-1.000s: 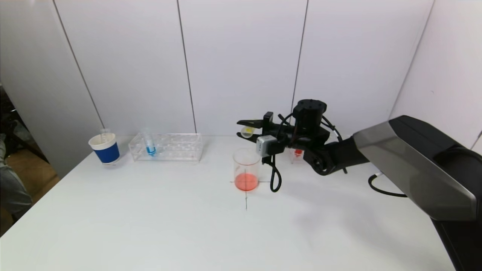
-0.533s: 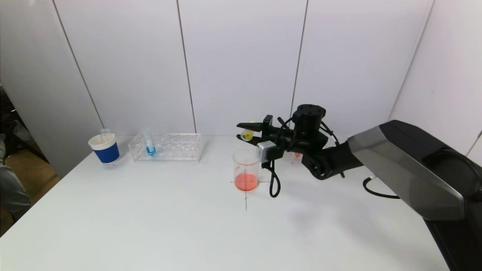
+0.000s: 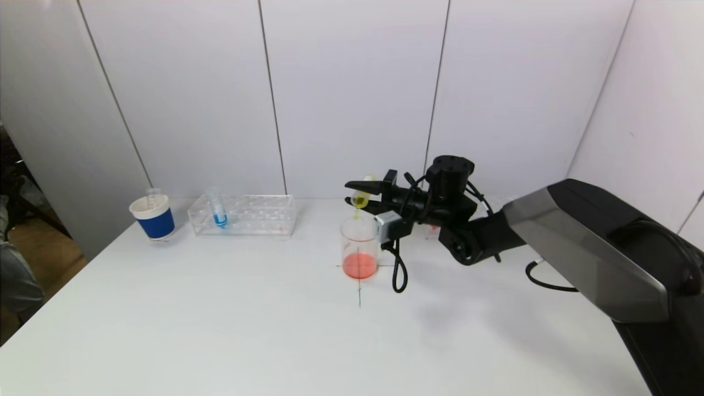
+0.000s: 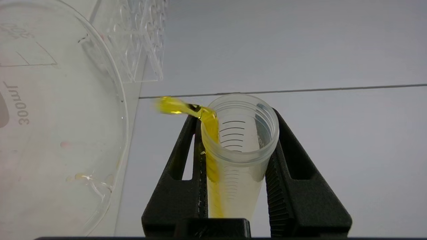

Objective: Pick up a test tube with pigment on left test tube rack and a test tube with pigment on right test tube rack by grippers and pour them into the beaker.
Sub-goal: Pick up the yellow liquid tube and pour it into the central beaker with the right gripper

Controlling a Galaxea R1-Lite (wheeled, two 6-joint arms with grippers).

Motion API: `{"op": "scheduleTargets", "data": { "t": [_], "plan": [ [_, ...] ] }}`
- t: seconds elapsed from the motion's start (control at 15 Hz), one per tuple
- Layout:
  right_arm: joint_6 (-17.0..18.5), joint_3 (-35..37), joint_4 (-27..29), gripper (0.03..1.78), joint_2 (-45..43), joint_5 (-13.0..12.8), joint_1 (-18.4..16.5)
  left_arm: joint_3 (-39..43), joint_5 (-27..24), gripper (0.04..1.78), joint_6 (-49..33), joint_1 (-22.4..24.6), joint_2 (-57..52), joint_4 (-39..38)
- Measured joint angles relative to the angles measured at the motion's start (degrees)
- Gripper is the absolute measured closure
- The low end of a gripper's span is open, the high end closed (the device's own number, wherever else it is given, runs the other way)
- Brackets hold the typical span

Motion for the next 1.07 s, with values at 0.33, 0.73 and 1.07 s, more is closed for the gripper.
{"op": "scheduleTargets", "data": {
  "t": [0.33,0.73,1.07],
  "plan": [
    [-2.36,-0.04,-0.50,1.26,-0.11,-0.02,-0.18,0.00,0.00,0.06,-0.02,0.00,0.00,0.00],
    [-4.71,0.22,-1.60,1.26,-0.69,0.11,-0.29,0.00,0.00,0.06,0.00,0.02,0.00,0.00],
    [-8.42,0.30,-1.57,1.26,-1.27,0.44,-0.27,0.00,0.00,0.06,-0.02,0.02,0.00,0.00]
  ]
}}
